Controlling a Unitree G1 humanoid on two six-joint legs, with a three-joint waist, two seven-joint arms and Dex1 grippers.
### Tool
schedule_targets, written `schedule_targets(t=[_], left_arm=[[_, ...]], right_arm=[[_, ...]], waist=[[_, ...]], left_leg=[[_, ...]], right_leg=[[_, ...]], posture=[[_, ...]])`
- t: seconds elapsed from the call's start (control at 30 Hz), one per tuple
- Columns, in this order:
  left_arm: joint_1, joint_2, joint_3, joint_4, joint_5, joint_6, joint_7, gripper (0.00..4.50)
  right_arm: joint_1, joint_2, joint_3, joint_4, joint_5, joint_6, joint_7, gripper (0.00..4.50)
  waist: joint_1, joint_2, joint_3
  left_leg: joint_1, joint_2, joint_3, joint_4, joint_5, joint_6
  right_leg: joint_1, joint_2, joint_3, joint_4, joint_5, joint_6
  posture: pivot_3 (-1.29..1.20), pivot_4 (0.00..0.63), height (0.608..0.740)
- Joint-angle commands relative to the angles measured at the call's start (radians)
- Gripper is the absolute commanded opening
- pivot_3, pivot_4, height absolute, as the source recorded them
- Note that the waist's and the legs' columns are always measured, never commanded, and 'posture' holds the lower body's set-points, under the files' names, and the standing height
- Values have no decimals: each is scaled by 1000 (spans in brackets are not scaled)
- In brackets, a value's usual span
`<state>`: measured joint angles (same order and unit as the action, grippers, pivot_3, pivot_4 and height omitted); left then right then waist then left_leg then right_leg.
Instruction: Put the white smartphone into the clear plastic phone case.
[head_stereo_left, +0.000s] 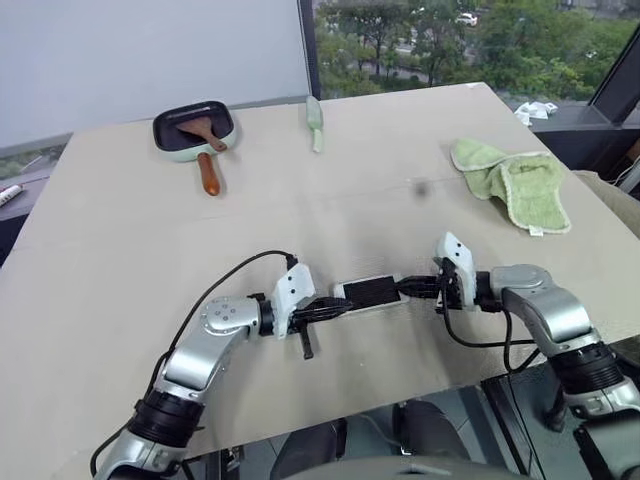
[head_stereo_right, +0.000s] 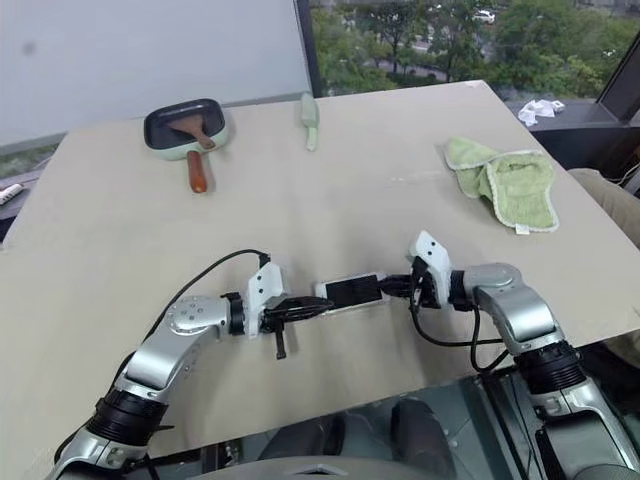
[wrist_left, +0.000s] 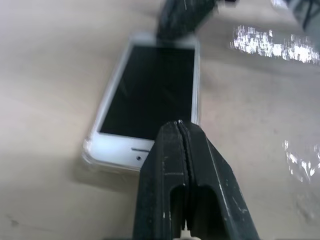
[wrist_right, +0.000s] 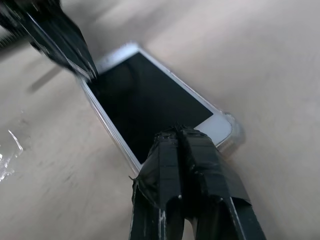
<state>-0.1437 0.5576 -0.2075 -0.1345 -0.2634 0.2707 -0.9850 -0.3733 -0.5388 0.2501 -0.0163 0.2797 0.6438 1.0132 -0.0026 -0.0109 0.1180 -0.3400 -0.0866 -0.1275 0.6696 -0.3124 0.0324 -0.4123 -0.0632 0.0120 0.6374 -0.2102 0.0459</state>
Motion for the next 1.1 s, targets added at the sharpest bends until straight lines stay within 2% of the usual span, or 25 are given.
schedule_targets(t=[0.03, 0.23, 0.33, 0.4, 0.53, 0.63, 0.73, 0.77, 0.87, 0.93, 0.97, 1.0, 1.07, 1.1], left_arm=[[2, 1, 5, -16, 1, 9, 9, 0], [6, 2, 5, -24, 0, 18, 10, 0], [2, 0, 9, -28, -6, 27, 10, 0], [0, -2, 9, -27, -8, 29, 9, 0], [-5, -8, 9, -25, -13, 31, 8, 0], [-4, -37, 53, -74, -78, 63, 30, 0], [25, -40, 115, -150, -136, 102, 62, 0], [44, -31, 134, -179, -155, 114, 65, 0], [128, 11, 211, -273, -197, 155, 83, 0], [219, 49, 296, -351, -248, 189, 92, 0], [264, 62, 338, -386, -267, 198, 100, 0], [308, 71, 379, -416, -285, 205, 110, 246], [404, 85, 460, -470, -315, 212, 117, 907], [453, 90, 497, -491, -320, 210, 119, 1095]], right_arm=[[54, -25, 120, 89, -94, 118, -47, 26], [34, -52, 194, 76, -137, 122, -54, 26], [33, -51, 181, 64, -134, 94, -57, 26], [31, -37, 132, 46, -92, 77, -51, 26], [38, -34, 65, 6, -26, -21, 12, 26], [41, -15, -83, -58, 119, -84, 83, 26], [46, -49, -164, -78, 171, -109, 115, 891], [52, -66, -179, -82, 179, -113, 127, 1359], [82, -114, -225, -79, 191, -150, 157, 2655], [108, -146, -258, -57, 184, -199, 175, 3721], [120, -158, -273, -40, 173, -232, 181, 4115], [130, -168, -286, -22, 168, -257, 189, 4451], [148, -187, -307, 17, 156, -309, 202, 4500], [154, -193, -315, 40, 148, -340, 209, 4500]], waist=[[0, -1, -3], [-1, -2, -10], [0, -1, -10], [-1, 2, -8], [-1, 6, -3], [1, 9, 6], [-3, 10, 13], [-6, 11, 13], [-10, 11, 14], [-10, 12, 14], [-10, 12, 16], [-8, 13, 17], [-2, 14, 20], [0, 13, 21]], left_leg=[[0, 0, 0, 0, 0, 1], [3, 0, 0, -1, -2, 3], [8, 0, 0, -2, -2, 4], [14, 0, -1, -3, -4, 6], [14, 0, -2, -3, -4, 7], [11, 0, -3, -3, -4, 6], [-2, 0, -3, -2, -2, 3], [-11, 0, -3, 0, -1, 2], [-15, 0, -2, -3, -1, 2], [-22, 0, -3, -3, -2, 2], [-23, 0, -3, -3, -2, 2], [-23, 0, -2, -3, -2, 2], [-23, 0, -1, -2, -2, 2], [-23, 0, -1, -1, -2, 2]], right_leg=[[0, 0, 0, 0, 0, 0], [2, 0, 0, 0, 0, 0], [7, 0, 0, -1, -1, 1], [14, 0, 0, -4, -5, 7], [17, 1, -1, -8, -5, 8], [15, 1, -3, -10, -3, 5], [3, 0, -2, -9, -2, 4], [-6, 0, -2, -8, -1, 4], [-12, 0, 0, -8, -1, 3], [-20, 1, 0, -9, 0, 3], [-20, 0, 0, -9, 0, 3], [-20, 0, 1, -9, -1, 3], [-19, 0, 2, -10, 0, 3], [-19, 0, 2, -10, 0, 3]], posture=[[0, 150, 740], [0, 150, 740], [0, 150, 740], [0, 150, 740], [0, 150, 740], [0, 150, 740], [0, 150, 740], [0, 150, 740], [0, 150, 740], [0, 150, 740], [0, 150, 740], [0, 150, 740], [0, 150, 740], [0, 150, 740]])
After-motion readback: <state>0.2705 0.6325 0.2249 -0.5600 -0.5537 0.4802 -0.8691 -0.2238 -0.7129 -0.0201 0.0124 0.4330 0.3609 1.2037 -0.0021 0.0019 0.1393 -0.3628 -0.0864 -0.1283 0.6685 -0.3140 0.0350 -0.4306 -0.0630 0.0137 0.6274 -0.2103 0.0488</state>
